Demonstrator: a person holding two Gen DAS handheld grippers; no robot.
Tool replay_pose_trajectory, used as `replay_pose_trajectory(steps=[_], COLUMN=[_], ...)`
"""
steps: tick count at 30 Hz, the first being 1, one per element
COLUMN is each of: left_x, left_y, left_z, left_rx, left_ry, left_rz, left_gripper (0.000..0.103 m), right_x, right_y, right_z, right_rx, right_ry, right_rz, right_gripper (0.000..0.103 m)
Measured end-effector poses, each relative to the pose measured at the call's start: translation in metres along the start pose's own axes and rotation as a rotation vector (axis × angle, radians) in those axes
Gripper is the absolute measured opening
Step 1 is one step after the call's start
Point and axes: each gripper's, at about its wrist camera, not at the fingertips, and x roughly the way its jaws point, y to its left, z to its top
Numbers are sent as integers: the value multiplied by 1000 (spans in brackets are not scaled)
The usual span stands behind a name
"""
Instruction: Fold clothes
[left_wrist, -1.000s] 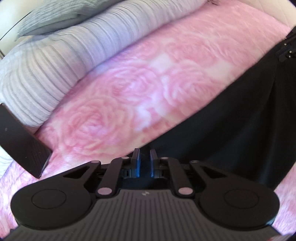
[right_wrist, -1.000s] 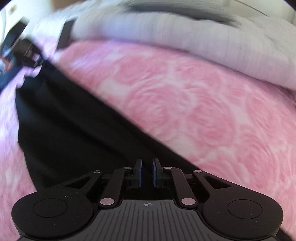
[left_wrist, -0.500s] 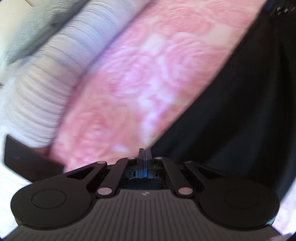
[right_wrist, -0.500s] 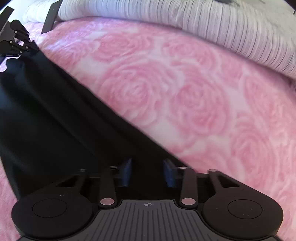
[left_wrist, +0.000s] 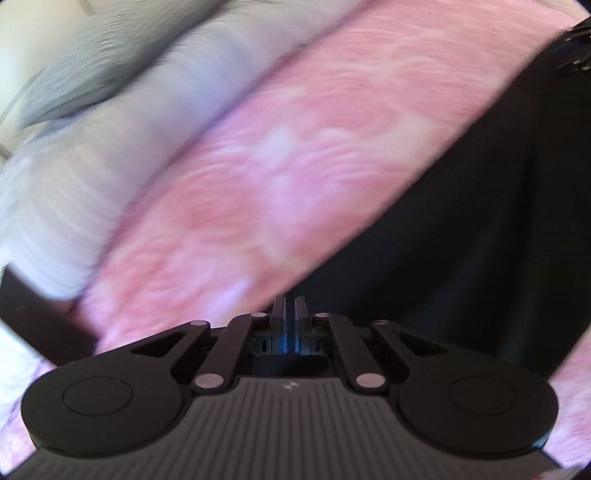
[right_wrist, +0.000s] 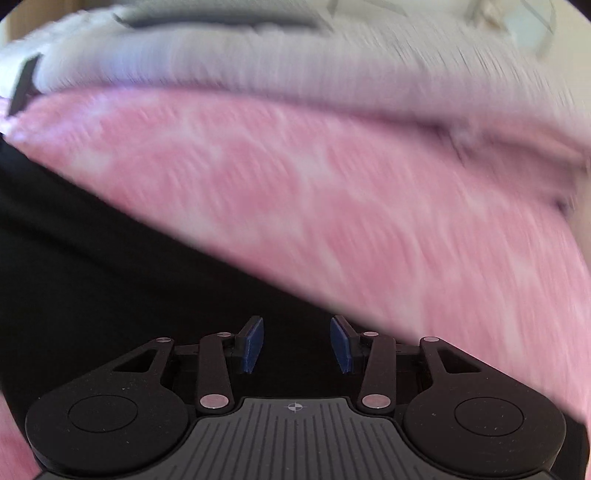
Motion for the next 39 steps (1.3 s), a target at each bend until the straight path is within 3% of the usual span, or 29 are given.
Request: replay_pose_trajectory(steps=[2, 4, 5, 8, 12, 14, 18, 22, 25, 28, 31, 33, 34, 35, 39], left_x=[14, 23, 23, 11, -31, -53, -87, -98, -90, -73, -55, -47, -45, -46, -60], left_y=[-15, -23, -23, -9, 1, -4, -26, -46, -69, -84, -83, -75, -69, -63, -44], left_z=[0, -4, -3, -6, -31, -50, -94, -132, -158, -181, -199, -206, -208, -209, -216], left_rx=[52, 123, 130, 65, 16, 47, 158, 234, 434, 613, 705, 714, 694, 666, 579], left_ry=[43, 67, 91, 169, 186, 193, 210, 207, 168, 122, 66, 19, -3, -24, -123], left_rz=[-5, 37, 68, 167, 224, 253, 288, 294, 338, 321, 319, 325, 311, 287, 210], left_gripper=[6, 7, 7, 6, 8, 11, 35, 37, 38, 39, 42, 40, 26, 20, 14], right_x=[2, 0, -2, -18, -57, -74, -102, -114, -124, -125, -123, -118, -113, -108, -83], right_y=[-16, -31, -37, -38, -11, 22, 95, 171, 227, 269, 308, 337, 353, 372, 447], right_z=[-17, -33, -39, -47, -51, -54, -57, -55, -48, -31, -13, -4, 0, 4, 18], right_rx=[45, 88, 104, 103, 75, 5, -152, -287, -400, -414, -408, -428, -448, -489, -674], right_ry=[48, 83, 100, 138, 81, 38, -32, -80, -139, -168, -164, -172, -181, -197, -266], right_rz=[-31, -74, -102, -218, -176, -123, -6, 94, 142, 137, 118, 103, 98, 99, 89], right_gripper=[43, 43, 50, 55, 55, 55, 55, 55, 55, 55, 55, 58, 65, 78, 79])
